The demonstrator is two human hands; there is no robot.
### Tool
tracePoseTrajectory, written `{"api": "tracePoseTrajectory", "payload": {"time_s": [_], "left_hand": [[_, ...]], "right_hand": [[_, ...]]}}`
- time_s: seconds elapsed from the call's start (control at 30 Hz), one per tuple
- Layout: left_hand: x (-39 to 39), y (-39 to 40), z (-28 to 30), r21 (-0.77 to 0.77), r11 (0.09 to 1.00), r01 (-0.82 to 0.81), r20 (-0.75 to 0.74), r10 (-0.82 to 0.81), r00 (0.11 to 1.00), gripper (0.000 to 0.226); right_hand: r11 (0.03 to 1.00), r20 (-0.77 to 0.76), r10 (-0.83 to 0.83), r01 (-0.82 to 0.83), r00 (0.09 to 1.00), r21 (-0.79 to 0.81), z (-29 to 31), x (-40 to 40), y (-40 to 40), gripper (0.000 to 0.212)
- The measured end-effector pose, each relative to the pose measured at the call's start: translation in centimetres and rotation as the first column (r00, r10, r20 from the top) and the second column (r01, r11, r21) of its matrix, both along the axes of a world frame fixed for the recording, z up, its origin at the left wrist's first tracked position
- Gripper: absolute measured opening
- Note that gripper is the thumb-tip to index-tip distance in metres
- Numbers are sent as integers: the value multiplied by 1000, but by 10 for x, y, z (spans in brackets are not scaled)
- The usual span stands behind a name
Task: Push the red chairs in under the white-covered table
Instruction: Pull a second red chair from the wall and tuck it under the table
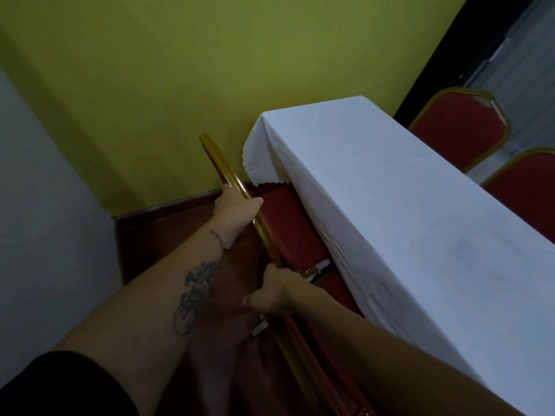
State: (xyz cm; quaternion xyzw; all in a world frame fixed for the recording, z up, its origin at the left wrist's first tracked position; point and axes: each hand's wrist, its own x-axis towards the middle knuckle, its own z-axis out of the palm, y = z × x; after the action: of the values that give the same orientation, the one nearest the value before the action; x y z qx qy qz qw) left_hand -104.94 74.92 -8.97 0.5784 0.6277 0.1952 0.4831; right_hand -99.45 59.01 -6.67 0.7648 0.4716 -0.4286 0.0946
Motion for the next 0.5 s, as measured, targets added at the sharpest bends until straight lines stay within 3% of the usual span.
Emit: {"api": "tracePoseTrajectory", "payload": {"time_s": [0.1, 0.23, 0.4, 0.5], "left_hand": [[1, -5, 3, -26, 999, 28, 6, -28, 1000, 81], [3, -3, 4, -46, 998, -46, 56, 49, 997, 67], [6, 3, 1, -34, 997, -71, 53, 73, 996, 48], [3, 8, 3, -1, 995, -103, 57, 103, 993, 25]], "right_hand": [[990, 59, 133, -130, 989, -53, 7, -9, -20, 79], [972, 124, 230, -233, 965, 12, 13, -10, -21, 33], [966, 144, 241, -251, 960, 58, 16, -5, -18, 28], [968, 163, 211, -230, 964, 104, 21, 3, -13, 24]]}}
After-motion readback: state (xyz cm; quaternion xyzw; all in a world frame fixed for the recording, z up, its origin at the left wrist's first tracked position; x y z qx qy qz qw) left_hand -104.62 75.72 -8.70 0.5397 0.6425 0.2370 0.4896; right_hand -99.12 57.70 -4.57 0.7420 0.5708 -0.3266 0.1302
